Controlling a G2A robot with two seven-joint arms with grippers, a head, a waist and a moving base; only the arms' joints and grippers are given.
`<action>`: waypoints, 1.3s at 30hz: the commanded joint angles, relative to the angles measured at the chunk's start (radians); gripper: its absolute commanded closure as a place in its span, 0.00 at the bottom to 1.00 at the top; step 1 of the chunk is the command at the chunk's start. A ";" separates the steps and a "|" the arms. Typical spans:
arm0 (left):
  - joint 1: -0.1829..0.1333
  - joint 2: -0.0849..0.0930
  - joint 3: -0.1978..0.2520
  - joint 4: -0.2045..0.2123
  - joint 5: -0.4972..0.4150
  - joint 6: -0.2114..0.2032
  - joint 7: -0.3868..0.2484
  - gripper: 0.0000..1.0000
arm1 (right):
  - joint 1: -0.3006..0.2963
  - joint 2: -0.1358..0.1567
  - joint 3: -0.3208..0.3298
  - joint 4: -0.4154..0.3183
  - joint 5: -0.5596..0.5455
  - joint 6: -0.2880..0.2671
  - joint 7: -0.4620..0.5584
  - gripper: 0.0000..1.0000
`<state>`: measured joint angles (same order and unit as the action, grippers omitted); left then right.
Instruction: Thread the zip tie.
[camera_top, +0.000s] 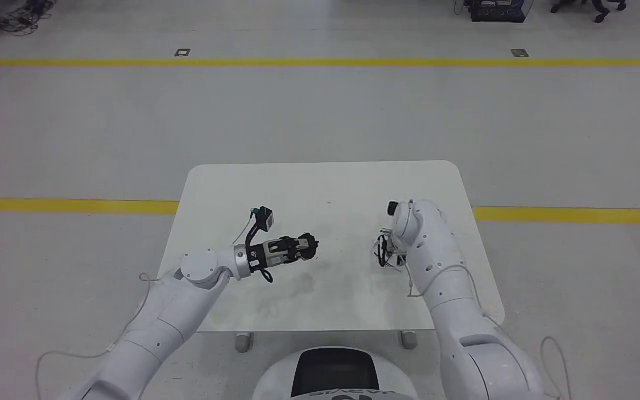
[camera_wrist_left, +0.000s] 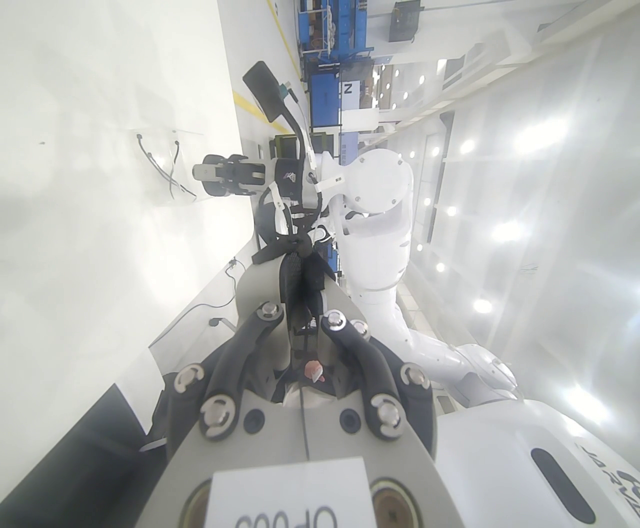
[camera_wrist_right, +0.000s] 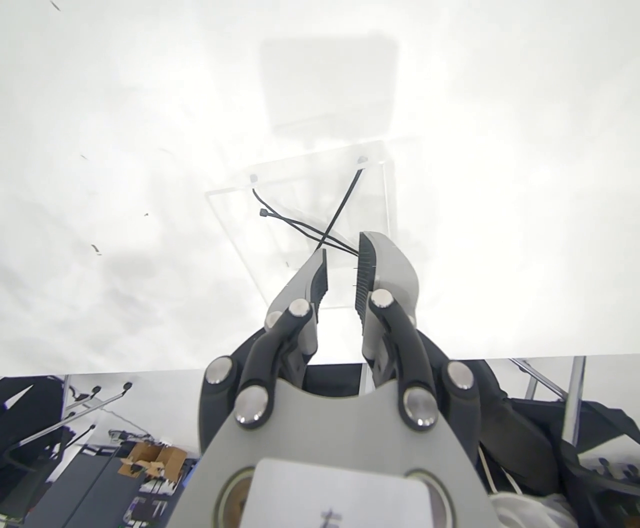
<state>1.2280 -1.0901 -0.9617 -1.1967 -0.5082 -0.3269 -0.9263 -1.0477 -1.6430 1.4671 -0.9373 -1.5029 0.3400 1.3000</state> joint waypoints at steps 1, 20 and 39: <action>0.000 0.000 0.000 0.000 0.000 0.000 0.000 1.00 | -0.009 -0.002 -0.007 -0.009 -0.011 0.000 -0.003 0.76; 0.000 0.000 0.000 0.000 0.000 0.000 0.000 1.00 | -0.007 -0.024 -0.037 0.049 -0.067 0.000 -0.067 0.76; 0.000 0.000 0.000 0.000 0.000 0.000 0.000 1.00 | 0.014 -0.028 -0.034 0.127 -0.067 0.000 -0.149 0.77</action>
<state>1.2280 -1.0901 -0.9617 -1.1967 -0.5082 -0.3269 -0.9263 -1.0352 -1.6704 1.4325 -0.8134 -1.5700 0.3400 1.1545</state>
